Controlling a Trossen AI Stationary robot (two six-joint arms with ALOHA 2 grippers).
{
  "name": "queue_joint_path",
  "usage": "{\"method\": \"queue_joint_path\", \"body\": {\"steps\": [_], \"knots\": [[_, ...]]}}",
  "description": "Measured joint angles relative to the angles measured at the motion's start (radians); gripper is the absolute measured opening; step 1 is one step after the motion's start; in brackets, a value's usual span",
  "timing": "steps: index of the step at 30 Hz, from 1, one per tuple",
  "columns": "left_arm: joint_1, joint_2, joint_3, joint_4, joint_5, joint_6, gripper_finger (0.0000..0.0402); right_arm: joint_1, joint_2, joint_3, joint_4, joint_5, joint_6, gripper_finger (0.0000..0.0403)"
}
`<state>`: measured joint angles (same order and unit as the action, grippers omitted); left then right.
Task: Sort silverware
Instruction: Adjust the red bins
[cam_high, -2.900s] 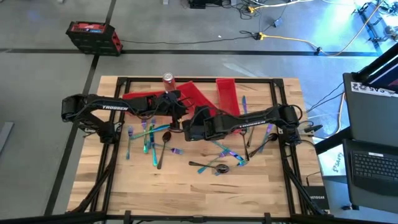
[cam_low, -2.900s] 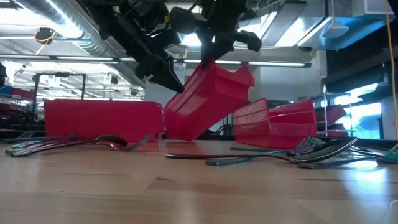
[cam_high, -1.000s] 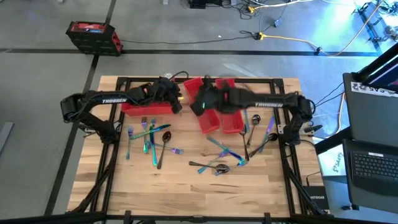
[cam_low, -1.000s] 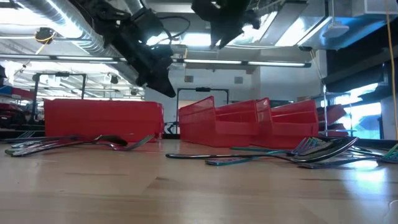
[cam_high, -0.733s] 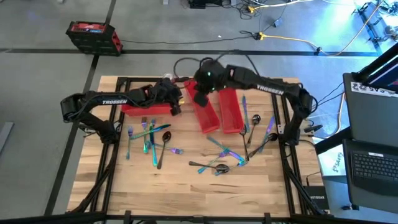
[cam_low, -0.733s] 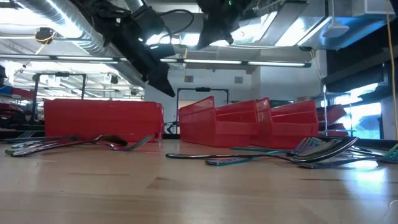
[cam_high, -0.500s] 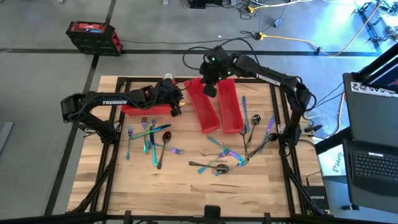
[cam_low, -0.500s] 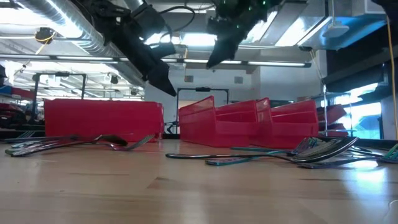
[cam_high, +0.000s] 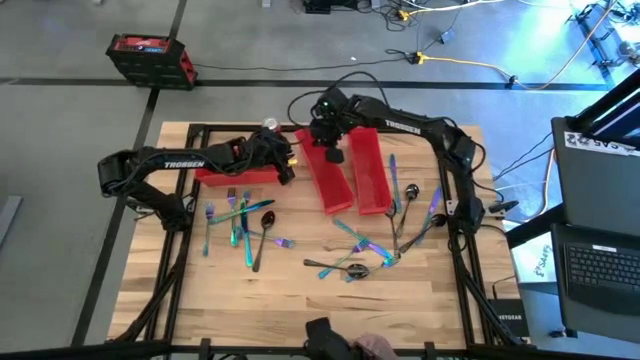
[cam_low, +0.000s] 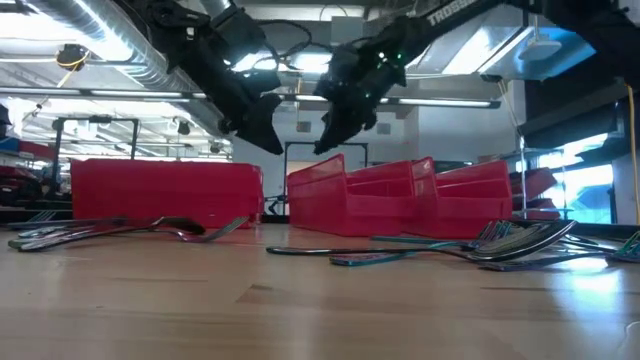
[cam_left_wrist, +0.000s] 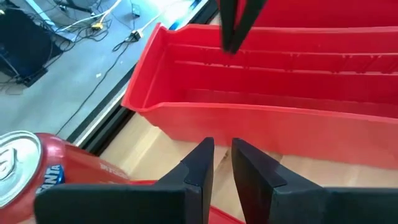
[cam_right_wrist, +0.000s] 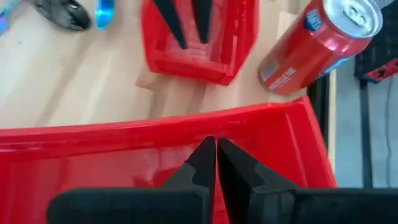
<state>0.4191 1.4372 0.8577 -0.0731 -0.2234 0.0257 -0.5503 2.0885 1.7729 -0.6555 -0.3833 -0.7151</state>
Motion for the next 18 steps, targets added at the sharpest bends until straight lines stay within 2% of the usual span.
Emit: {"method": "queue_joint_path", "body": {"steps": [9,18], "knots": [[-0.001,0.0,0.0,0.001,0.0,-0.004,0.0044,0.001,0.022,0.0,-0.012,0.238,0.03,0.0],[0.0,0.0,0.0,0.001,0.002,-0.007,0.0044,0.001,0.022,0.0,-0.051,0.303,0.067,0.0]]}}
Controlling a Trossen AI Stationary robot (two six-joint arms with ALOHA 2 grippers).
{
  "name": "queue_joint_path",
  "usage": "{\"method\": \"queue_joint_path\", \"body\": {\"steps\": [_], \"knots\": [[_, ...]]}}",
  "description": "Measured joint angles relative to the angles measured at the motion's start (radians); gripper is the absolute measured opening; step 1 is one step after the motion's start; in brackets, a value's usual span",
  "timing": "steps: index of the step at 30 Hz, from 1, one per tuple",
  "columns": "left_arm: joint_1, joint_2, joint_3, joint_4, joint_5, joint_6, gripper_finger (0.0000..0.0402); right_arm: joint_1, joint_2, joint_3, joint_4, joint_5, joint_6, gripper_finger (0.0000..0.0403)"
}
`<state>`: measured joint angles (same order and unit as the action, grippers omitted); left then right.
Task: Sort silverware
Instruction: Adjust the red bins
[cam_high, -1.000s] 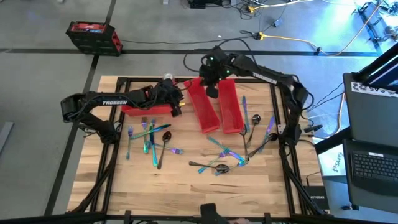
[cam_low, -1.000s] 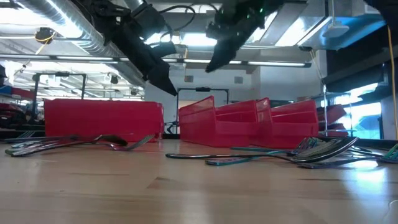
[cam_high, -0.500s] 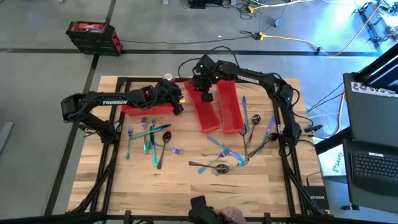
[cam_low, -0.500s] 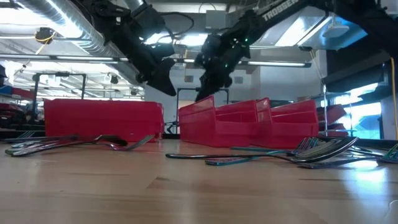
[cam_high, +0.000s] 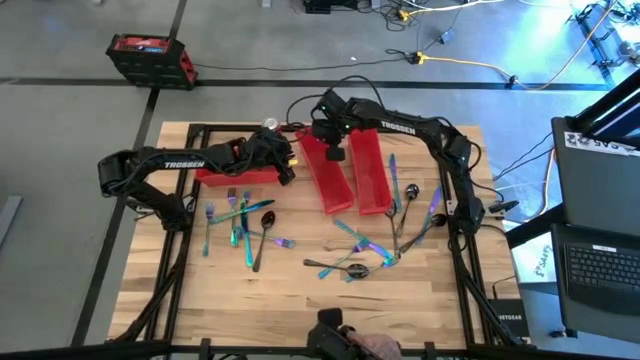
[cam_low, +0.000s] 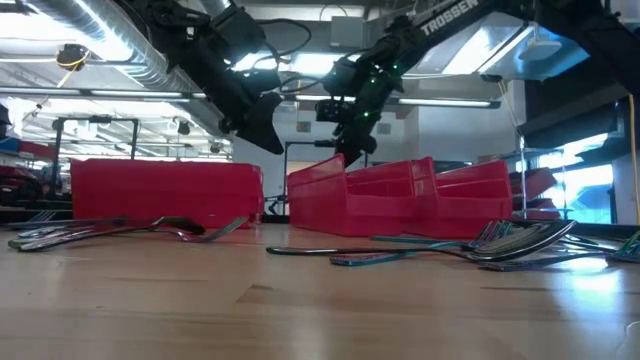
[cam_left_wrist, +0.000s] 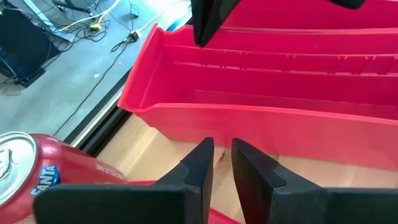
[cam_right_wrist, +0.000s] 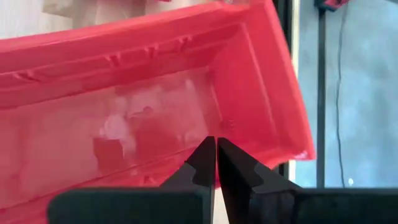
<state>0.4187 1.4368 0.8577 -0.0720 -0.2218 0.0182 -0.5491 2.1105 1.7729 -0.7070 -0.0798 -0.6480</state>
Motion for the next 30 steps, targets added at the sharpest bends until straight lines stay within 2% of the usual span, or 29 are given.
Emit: {"method": "queue_joint_path", "body": {"steps": [8,15,30], "knots": [[0.0,0.0,0.0,0.001,0.0,-0.022,0.0044,0.0,0.0,0.013,-0.078,0.027,0.027,0.0],[0.0,0.0,0.0,0.0,0.001,-0.023,0.0044,0.0,0.0,0.013,-0.153,0.123,0.045,0.0],[0.0,0.0,0.0,0.0,0.0,0.008,0.0044,-0.002,-0.094,0.013,-0.222,0.063,0.178,0.0]]}}
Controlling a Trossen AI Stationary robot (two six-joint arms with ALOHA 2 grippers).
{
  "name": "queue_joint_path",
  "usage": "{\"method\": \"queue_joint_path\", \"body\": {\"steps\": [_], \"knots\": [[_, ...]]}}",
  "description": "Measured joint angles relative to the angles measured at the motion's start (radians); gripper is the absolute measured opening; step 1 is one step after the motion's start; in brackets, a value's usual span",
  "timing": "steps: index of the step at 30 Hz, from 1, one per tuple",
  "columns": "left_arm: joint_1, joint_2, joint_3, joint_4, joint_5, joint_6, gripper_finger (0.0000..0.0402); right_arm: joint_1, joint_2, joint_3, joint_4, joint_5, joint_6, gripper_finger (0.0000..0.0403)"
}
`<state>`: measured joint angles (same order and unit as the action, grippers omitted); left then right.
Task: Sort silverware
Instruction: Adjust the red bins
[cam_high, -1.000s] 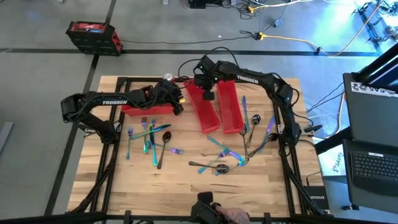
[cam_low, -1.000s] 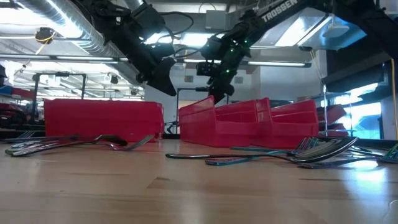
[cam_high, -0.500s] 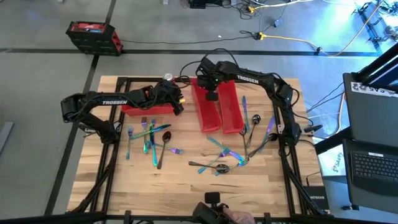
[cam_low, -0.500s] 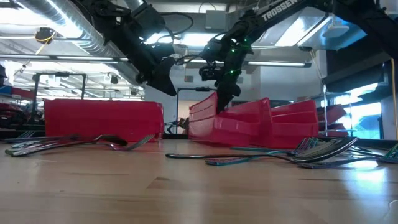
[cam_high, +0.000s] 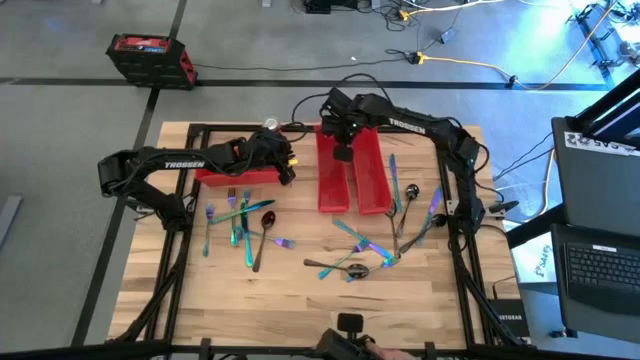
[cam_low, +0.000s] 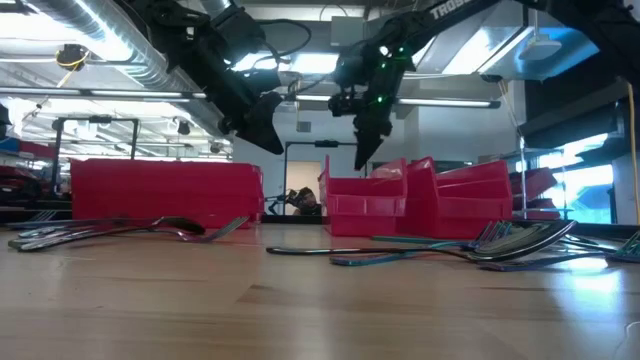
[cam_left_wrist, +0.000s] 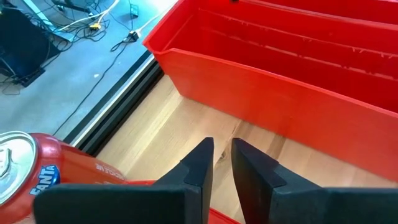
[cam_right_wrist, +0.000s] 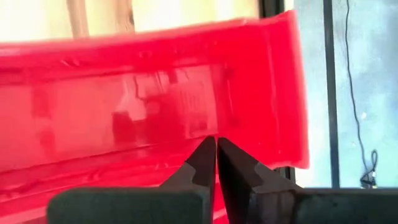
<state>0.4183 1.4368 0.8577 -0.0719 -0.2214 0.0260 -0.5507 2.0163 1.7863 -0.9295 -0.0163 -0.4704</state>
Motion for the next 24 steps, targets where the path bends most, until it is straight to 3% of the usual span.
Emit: {"method": "queue_joint_path", "body": {"steps": [5,10,20,24], "knots": [[0.0,0.0,0.0,0.0,0.0,0.0,0.0044,-0.006,-0.088,-0.001,-0.054,-0.033,0.082,0.0],[-0.006,0.0,0.0,-0.014,0.004,-0.02,0.0044,-0.029,-0.181,-0.097,-0.101,-0.097,0.19,0.0],[-0.013,0.0,0.0,-0.024,0.03,0.003,0.0044,-0.04,-0.508,-0.382,-0.209,-0.063,0.575,0.0],[-0.013,0.0,0.0,-0.014,0.062,0.007,0.0044,-0.038,-0.654,-0.544,-0.213,0.024,0.72,0.0]]}}
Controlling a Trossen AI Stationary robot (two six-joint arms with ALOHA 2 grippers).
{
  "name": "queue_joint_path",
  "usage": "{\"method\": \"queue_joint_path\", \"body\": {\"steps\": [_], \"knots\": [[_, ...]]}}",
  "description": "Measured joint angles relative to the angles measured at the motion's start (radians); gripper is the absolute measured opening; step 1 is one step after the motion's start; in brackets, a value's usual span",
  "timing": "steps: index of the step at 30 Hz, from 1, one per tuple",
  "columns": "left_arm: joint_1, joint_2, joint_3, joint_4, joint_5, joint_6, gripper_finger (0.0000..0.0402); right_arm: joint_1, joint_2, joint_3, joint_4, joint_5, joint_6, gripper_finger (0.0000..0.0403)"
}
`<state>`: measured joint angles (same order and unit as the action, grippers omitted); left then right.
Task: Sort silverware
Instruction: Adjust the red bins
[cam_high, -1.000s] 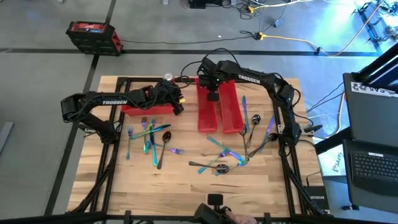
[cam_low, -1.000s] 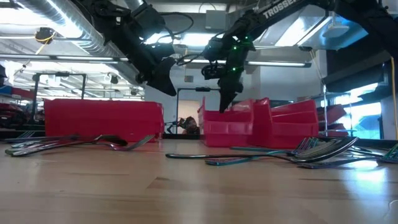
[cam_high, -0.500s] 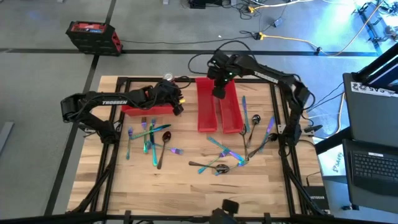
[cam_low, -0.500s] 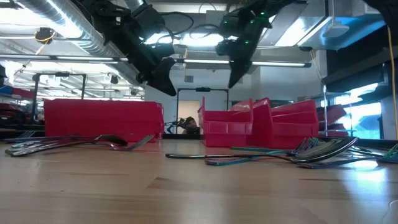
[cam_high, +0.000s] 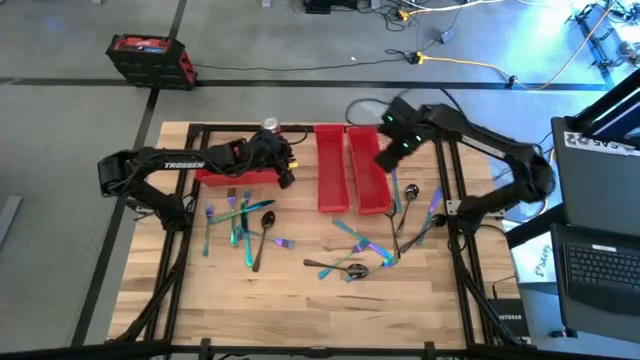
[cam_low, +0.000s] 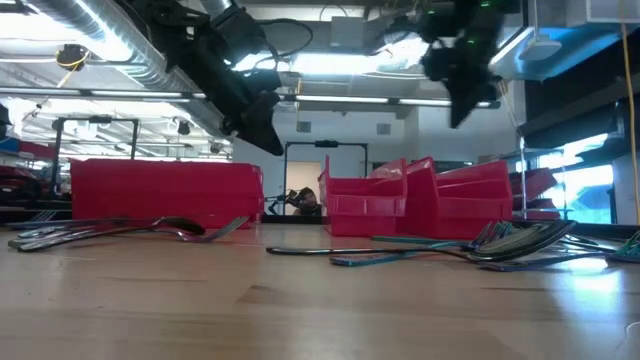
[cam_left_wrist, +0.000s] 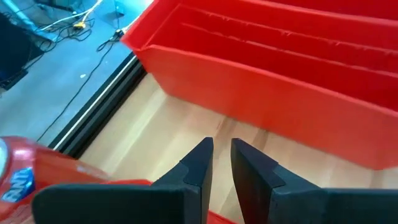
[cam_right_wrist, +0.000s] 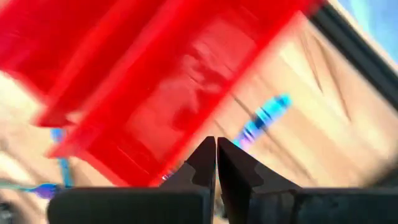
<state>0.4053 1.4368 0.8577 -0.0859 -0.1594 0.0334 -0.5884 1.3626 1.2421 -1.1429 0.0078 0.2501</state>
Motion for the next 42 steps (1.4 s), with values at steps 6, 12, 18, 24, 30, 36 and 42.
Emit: {"method": "queue_joint_path", "body": {"steps": [6,12,18,24,30,36,42], "knots": [[0.0,0.0,0.0,0.0,0.119,0.067,0.0044,0.055,-0.106,-0.199,0.011,-0.015,0.192,0.0],[0.0,0.0,0.0,-0.002,0.133,0.098,0.0044,0.166,-0.114,-0.311,0.114,-0.023,0.337,0.0],[0.0,0.0,0.0,-0.007,0.134,0.11,0.0044,0.219,-0.114,-0.321,0.222,-0.062,0.408,0.0],[0.001,-0.001,0.0,-0.047,0.137,0.258,0.0044,0.271,-0.113,-0.321,0.222,0.051,0.434,0.0],[0.002,-0.001,0.0,-0.041,0.137,0.265,0.0044,0.281,-0.118,-0.32,0.171,0.136,0.46,0.0],[0.002,-0.001,0.0,-0.038,0.137,0.265,0.0044,0.28,-0.117,-0.32,0.124,0.145,0.448,0.0],[0.002,-0.001,0.0,-0.037,0.137,0.27,0.0044,0.303,-0.069,-0.32,0.135,0.082,0.4,0.0]]}}
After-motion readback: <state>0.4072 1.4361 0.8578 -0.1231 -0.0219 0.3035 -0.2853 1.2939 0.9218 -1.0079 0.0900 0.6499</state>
